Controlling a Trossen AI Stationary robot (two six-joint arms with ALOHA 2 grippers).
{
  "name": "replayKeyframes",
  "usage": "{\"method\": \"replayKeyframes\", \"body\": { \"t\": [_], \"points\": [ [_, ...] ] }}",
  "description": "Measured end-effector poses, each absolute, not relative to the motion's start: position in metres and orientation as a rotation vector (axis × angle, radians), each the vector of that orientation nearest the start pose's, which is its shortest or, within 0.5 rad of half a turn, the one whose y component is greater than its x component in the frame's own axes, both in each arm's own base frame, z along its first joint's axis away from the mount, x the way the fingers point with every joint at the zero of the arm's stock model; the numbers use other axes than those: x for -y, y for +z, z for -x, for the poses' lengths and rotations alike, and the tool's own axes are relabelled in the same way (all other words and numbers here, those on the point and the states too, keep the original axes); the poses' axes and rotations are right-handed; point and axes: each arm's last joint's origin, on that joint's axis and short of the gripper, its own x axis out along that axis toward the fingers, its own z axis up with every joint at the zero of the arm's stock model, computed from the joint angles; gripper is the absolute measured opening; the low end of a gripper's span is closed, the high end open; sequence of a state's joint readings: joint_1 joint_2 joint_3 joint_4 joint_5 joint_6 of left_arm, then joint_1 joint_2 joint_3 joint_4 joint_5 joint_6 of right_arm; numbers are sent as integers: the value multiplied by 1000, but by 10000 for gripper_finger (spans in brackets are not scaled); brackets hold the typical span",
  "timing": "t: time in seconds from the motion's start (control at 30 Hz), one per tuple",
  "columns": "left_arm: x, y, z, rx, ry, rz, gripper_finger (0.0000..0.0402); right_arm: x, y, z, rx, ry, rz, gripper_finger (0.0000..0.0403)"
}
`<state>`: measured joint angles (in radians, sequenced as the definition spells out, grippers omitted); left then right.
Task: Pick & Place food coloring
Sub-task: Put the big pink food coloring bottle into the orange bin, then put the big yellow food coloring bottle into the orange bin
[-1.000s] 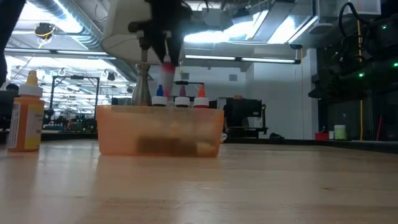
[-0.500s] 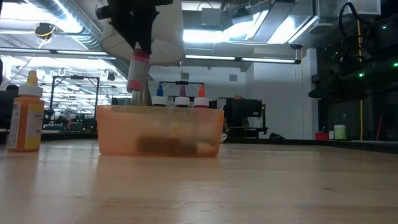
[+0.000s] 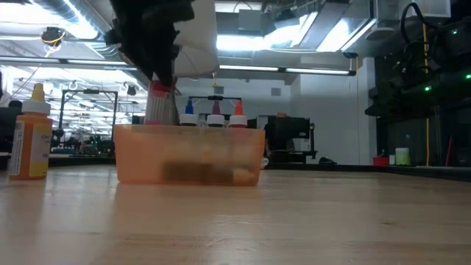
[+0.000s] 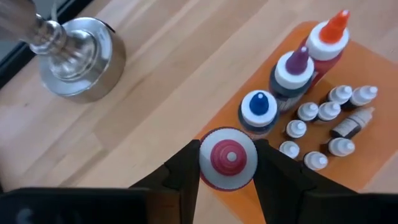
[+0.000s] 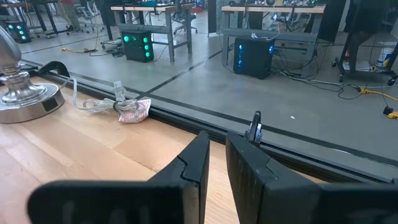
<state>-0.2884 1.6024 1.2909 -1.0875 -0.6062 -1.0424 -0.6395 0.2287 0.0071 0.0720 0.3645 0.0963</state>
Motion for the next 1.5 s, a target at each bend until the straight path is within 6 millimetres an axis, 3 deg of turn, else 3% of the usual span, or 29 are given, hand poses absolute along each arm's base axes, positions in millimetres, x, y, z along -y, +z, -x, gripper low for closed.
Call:
{"method": "replayKeyframes", "body": {
  "t": [0.33, 0.57, 1.1, 1.5],
  "points": [
    [67, 217, -288, -902, 826, 341, 126, 73, 154, -81, -107, -1009, -109, 58],
    [58, 198, -283, -914, 850, 356, 123, 73, 154, -81, -106, -1009, -109, 58],
    [57, 208, -283, -929, 773, 329, 206, 73, 154, -81, -106, -1009, -109, 58],
    [51, 255, -263, -882, 829, 474, 254, 73, 154, -81, -106, -1009, -109, 58]
  ]
}}
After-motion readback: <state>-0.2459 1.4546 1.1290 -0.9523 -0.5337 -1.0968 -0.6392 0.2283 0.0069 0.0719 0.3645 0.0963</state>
